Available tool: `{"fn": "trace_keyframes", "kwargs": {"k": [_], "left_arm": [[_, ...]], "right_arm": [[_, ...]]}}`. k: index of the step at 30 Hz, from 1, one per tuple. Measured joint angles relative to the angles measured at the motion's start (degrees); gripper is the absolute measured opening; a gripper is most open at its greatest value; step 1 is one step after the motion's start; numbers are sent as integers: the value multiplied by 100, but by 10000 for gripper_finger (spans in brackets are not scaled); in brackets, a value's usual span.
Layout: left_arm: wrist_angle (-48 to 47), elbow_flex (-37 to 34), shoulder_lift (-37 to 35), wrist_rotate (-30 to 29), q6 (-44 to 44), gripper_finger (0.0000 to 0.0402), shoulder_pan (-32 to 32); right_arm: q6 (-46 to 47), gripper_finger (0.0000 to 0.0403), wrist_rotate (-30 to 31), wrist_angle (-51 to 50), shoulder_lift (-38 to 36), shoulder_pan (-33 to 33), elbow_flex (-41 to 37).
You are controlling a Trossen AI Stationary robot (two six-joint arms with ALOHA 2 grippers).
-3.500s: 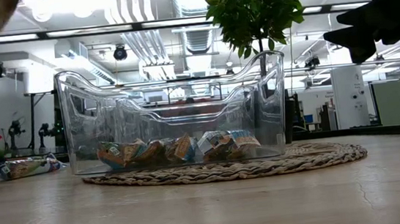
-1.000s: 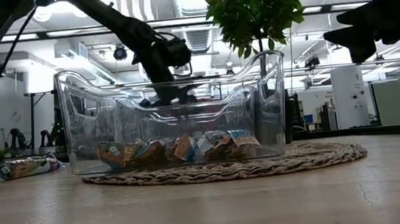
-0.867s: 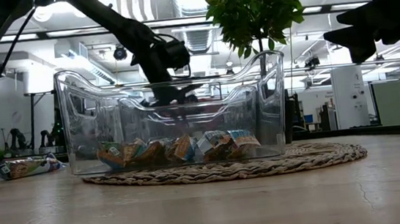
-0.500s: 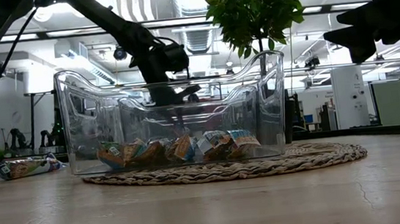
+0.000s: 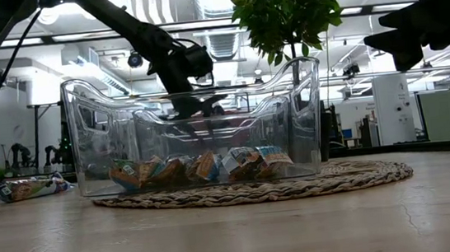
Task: Pick and place Granola Bars by type
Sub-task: Put the red granola bar into the top transparent bin
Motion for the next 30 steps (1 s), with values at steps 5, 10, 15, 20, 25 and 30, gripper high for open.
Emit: {"fn": "trace_keyframes", "kwargs": {"k": [5,10,15,20,25,30], "left_arm": [[224,187,0,6,18,139,23],[402,694,0,222,372,144,24],[-88,1523,-36,662,958,144,-6],[-1072,2336,-231,398,1473,144,-72],[-1857,2964,-472,-83,1771,144,-169],[-2336,3027,-954,-103,1988,144,-323]], "right_arm": [[0,224,0,0,0,2,0],[0,224,0,0,0,1,0],[0,224,0,0,0,1,0],[0,224,0,0,0,0,-1],[0,224,-4,2,2,2,0],[0,224,6,2,2,0,0]]}}
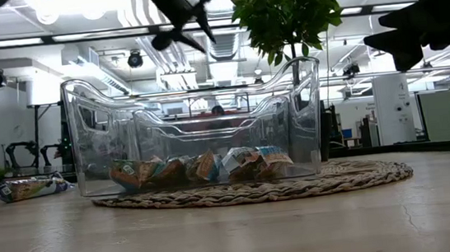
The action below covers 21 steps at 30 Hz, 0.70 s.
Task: Pick and place Granola Bars by type
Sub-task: Put the red granola bar into the top transparent bin
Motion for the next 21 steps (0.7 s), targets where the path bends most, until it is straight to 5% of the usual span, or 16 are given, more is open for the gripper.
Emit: {"fn": "trace_keyframes", "kwargs": {"k": [21], "left_arm": [[-1582,-1034,-2204,356,2680,144,-1682]], "right_arm": [[0,224,-6,0,-1,1,0]]}}
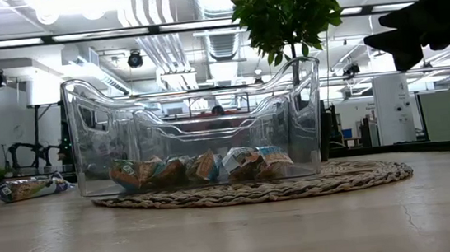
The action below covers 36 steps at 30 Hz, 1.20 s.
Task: Pick and place Granola Bars by type
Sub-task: Put the red granola bar into the top transparent bin
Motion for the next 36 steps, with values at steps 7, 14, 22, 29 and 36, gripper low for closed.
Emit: {"fn": "trace_keyframes", "kwargs": {"k": [7,14,22,29,36], "left_arm": [[-113,-887,-492,2,395,144,-930],[-111,-1760,-835,45,576,144,-1902],[-114,-2356,-783,-132,710,144,-3274],[-90,-2437,-644,-354,808,149,-4068],[29,-2437,-333,-353,-44,202,-4624]], "right_arm": [[0,224,0,0,-1,1,0],[0,224,0,0,-1,-1,0],[0,224,0,-1,-1,1,0],[0,224,-1,-2,-1,1,0],[0,224,0,-2,-1,1,0]]}}
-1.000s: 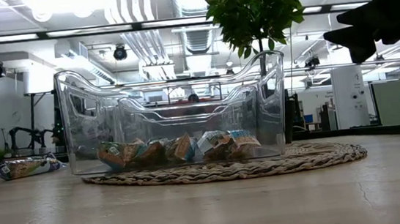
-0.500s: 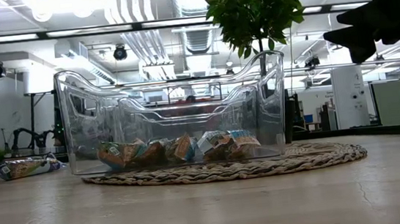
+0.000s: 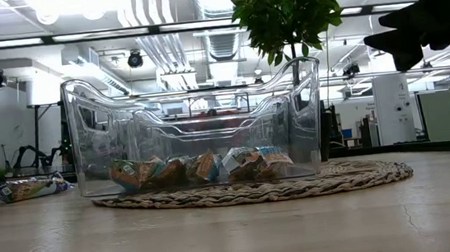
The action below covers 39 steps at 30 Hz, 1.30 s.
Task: Pick and place Granola Bars by type
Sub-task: Put the red granola bar into the top transparent bin
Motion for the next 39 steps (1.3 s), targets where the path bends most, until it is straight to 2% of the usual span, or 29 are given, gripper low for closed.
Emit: {"fn": "trace_keyframes", "kwargs": {"k": [5,11,17,23,30,36,39], "left_arm": [[66,-64,267,-100,-8,242,-478],[448,-358,639,-128,-39,245,-1087],[1322,-695,1106,-128,-51,245,-1546],[2102,-935,1564,-80,-268,245,-1793],[2321,-958,2060,-13,-836,245,-1946],[2598,-1005,2437,470,-1076,245,-2042],[2602,-1011,2550,520,-1219,245,-2099]], "right_arm": [[0,224,0,0,0,0,0],[0,224,0,0,0,-2,0],[0,224,0,0,0,-2,0],[0,224,0,0,1,-1,0],[0,224,0,0,2,-2,0],[0,224,0,0,0,-1,0],[0,224,0,0,0,0,0]]}}
